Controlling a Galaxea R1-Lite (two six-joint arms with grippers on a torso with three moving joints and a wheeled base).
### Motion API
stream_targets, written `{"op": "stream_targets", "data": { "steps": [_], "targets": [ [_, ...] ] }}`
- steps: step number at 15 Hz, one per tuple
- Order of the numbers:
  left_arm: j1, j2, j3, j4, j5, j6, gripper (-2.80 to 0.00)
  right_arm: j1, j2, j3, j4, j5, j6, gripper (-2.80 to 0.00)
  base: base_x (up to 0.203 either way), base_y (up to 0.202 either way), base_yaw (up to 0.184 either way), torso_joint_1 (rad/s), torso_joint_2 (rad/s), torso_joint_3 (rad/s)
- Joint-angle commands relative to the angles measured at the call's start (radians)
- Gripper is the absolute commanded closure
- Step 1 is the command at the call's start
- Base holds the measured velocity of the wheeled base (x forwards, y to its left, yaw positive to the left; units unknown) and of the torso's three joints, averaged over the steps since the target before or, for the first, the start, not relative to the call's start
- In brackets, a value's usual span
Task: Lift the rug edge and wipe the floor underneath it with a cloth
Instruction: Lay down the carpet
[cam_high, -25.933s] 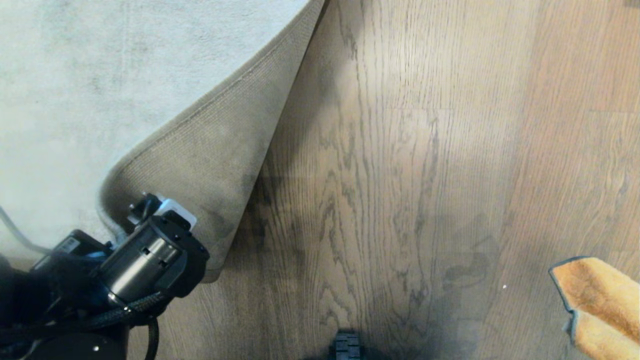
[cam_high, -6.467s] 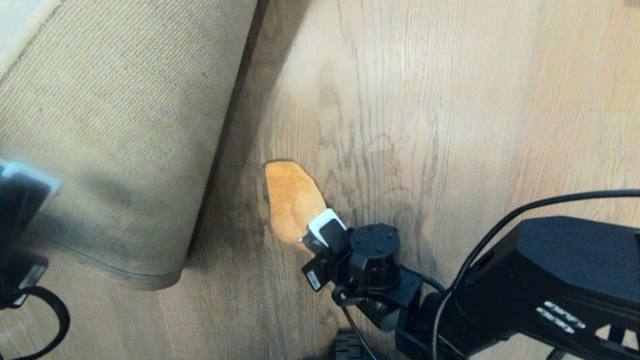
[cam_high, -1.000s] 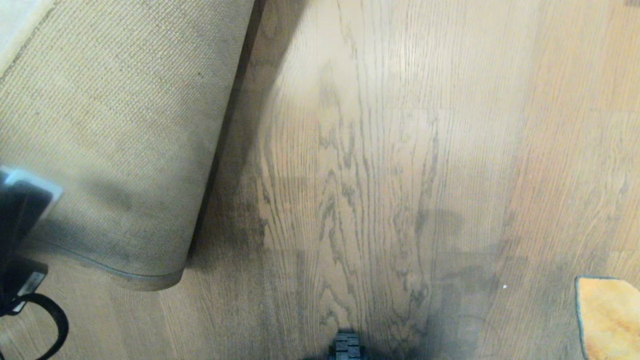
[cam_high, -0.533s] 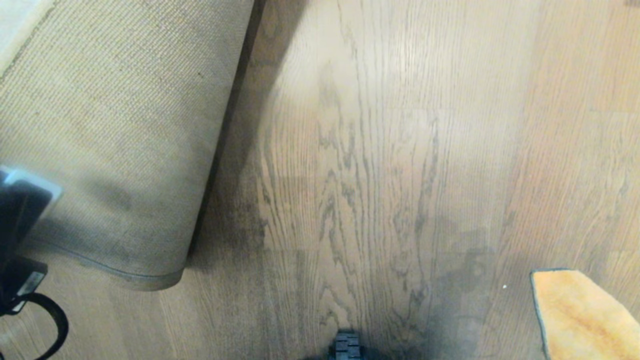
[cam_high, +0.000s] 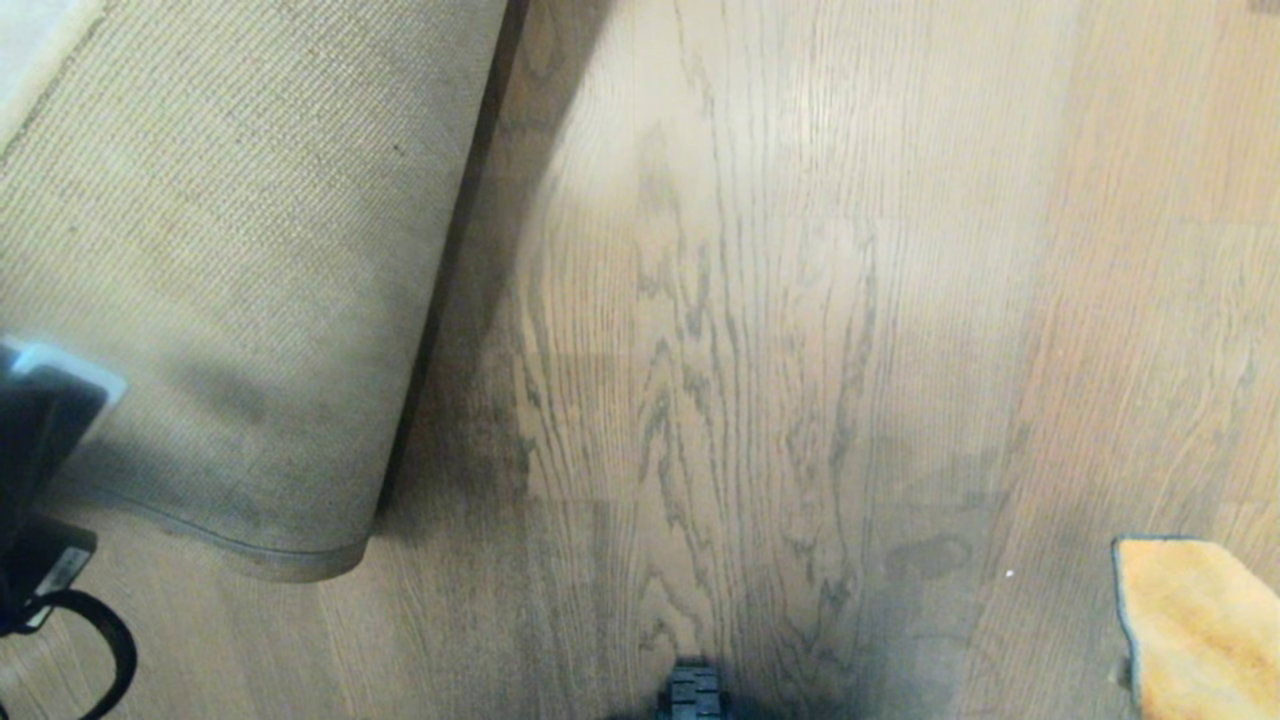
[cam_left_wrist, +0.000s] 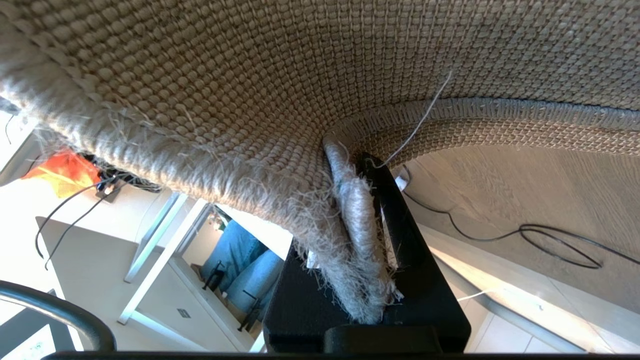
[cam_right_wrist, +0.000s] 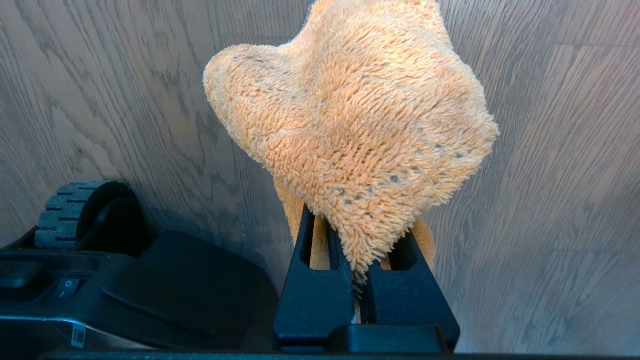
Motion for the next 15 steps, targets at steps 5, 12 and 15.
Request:
{"op": "stream_targets", "data": {
  "steps": [5, 12, 15],
  "targets": [
    [-0.001, 0.000, 0.017, -0.001, 0.006, 0.001, 0.00, -0.001, -0.005, 0.001, 0.000, 0.000, 0.001, 0.00, 0.000, 0.000, 0.000, 0.000, 0.00, 0.000],
    [-0.009, 0.012, 0.020, -0.001, 0.004, 0.003, 0.00, -0.001, -0.005, 0.001, 0.000, 0.001, 0.001, 0.00, 0.000, 0.000, 0.000, 0.000, 0.00, 0.000],
    [-0.012, 0.016, 0.020, -0.001, 0.004, 0.003, 0.00, 0.000, -0.005, 0.001, 0.000, 0.000, 0.001, 0.00, 0.000, 0.000, 0.000, 0.000, 0.00, 0.000]
  ]
}}
